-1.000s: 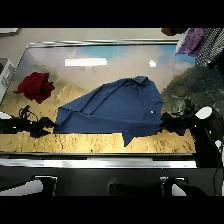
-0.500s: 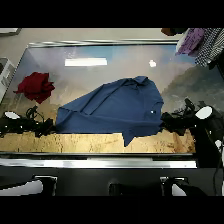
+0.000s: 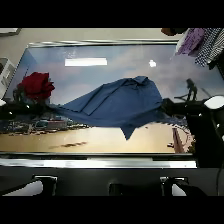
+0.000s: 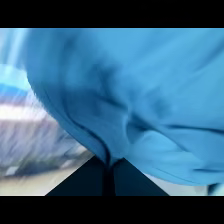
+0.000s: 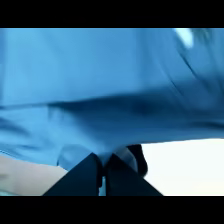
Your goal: Fold the clothes and pants, and hang the long-sleeved shirts on hangers.
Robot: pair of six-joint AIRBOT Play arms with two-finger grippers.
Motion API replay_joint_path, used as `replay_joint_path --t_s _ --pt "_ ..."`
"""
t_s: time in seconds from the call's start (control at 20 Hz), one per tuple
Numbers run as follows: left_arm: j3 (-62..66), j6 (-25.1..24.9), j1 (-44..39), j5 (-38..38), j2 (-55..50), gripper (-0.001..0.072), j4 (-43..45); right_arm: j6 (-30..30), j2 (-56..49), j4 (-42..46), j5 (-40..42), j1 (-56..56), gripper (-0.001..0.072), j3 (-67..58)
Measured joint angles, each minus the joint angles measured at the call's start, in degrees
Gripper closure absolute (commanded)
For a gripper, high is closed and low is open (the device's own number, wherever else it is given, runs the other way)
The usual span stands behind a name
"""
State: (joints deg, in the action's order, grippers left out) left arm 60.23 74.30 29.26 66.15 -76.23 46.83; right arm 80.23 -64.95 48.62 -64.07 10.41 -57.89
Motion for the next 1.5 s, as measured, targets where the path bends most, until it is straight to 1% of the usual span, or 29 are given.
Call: replay_joint_path --t_s 0.15,0.25,0.35,0.5,0.6,0.75,0.9,1.0,1.15,1.25,1.35,1.5 --pt "10.7 2.6 -0.4 -0.8 5.5 0.0693 -1.0 -3.4 0.3 -1.6 -0.6 0.0 0.0684 -13.4" --pt "18.1 4.6 -0.4 -2.3 9.9 0.0693 -1.3 -4.2 1.5 -1.8 -1.1 0.0 0.0684 -23.5" --pt "24.8 7.3 -0.4 -4.0 15.0 0.0693 -0.3 -4.1 3.6 -0.1 -1.3 0.0 0.0684 -33.2" --pt "31.5 12.5 -0.4 -6.4 23.6 0.0693 5.3 -1.7 8.6 5.2 -1.0 0.0 0.0684 -44.3" --pt "33.4 16.8 -0.4 -7.7 29.2 0.0693 10.6 0.5 12.9 9.1 0.8 0.0 0.0684 -48.5" --pt "34.8 22.3 -0.4 -9.0 35.7 0.0692 19.1 5.2 18.6 14.2 4.1 0.0 0.0684 -51.3" --pt "35.1 24.9 -0.4 -9.6 38.6 0.0692 24.9 10.0 21.4 17.6 6.1 0.0 0.0684 -52.3" --pt "34.8 25.8 -0.4 -9.6 38.6 0.0693 26.5 12.5 21.0 18.7 6.1 0.0 0.0683 -52.6" --pt "32.8 25.8 -0.5 -7.8 35.8 0.0692 25.2 16.2 16.8 19.5 3.8 0.0 0.0683 -52.8" --pt "29.9 23.5 -1.3 -6.3 31.9 0.0692 23.0 18.9 11.4 19.3 -0.3 0.0 0.0683 -52.8" --pt "26.4 20.6 -3.0 -6.0 26.6 0.0692 21.7 20.6 3.6 18.1 -5.5 0.0 0.0683 -52.8" --pt "21.7 16.8 -6.3 -7.2 14.9 0.0692 20.8 21.4 -8.9 16.5 -10.4 -0.4 0.0683 -52.9"
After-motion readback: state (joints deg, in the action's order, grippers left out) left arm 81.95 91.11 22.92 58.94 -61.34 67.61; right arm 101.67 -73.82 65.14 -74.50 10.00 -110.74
